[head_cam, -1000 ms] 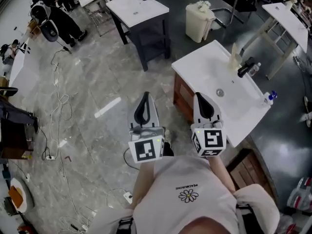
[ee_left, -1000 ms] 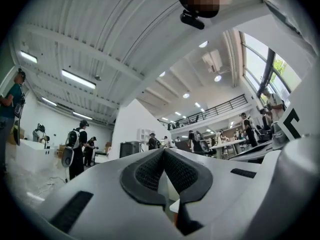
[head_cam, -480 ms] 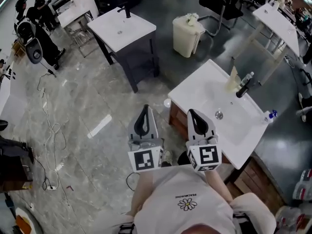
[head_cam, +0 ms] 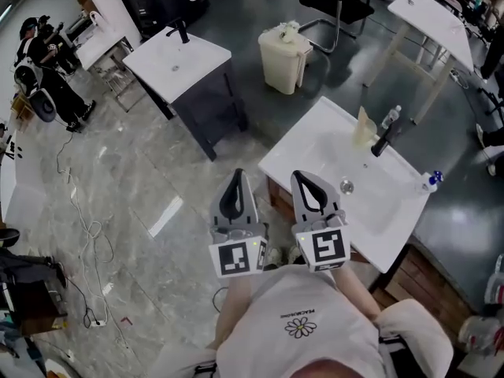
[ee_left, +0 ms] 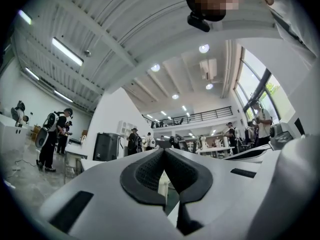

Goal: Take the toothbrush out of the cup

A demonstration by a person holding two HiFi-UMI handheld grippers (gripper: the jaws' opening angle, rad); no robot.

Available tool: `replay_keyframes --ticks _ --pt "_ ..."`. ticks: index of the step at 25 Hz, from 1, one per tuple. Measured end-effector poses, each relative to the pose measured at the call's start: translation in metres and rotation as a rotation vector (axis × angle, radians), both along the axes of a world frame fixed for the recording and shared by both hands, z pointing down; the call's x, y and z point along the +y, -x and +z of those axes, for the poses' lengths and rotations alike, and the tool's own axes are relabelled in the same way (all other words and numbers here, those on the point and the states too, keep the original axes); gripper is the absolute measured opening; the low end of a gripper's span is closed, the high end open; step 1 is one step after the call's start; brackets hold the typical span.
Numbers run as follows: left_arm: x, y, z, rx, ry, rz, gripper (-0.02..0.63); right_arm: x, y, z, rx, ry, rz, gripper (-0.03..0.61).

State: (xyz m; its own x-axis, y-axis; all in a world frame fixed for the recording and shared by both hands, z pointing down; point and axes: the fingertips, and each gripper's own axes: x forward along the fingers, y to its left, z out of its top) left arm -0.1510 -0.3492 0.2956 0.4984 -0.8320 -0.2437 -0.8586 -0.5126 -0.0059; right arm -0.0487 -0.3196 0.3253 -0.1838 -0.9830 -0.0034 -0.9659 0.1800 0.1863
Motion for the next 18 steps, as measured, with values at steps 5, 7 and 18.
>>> replay_keyframes --ticks 5,7,18 --pt "-0.003 -0.029 -0.006 0.030 0.026 0.081 0.017 0.006 -0.034 -0.007 -0.006 -0.011 0.089 0.012" --pt "-0.003 -0.047 -0.010 0.048 0.033 0.121 0.017 0.009 -0.055 -0.007 -0.009 -0.008 0.141 0.012" --pt "0.014 -0.188 -0.020 0.032 0.022 0.363 0.018 0.063 -0.178 -0.016 -0.012 -0.099 0.447 0.012"
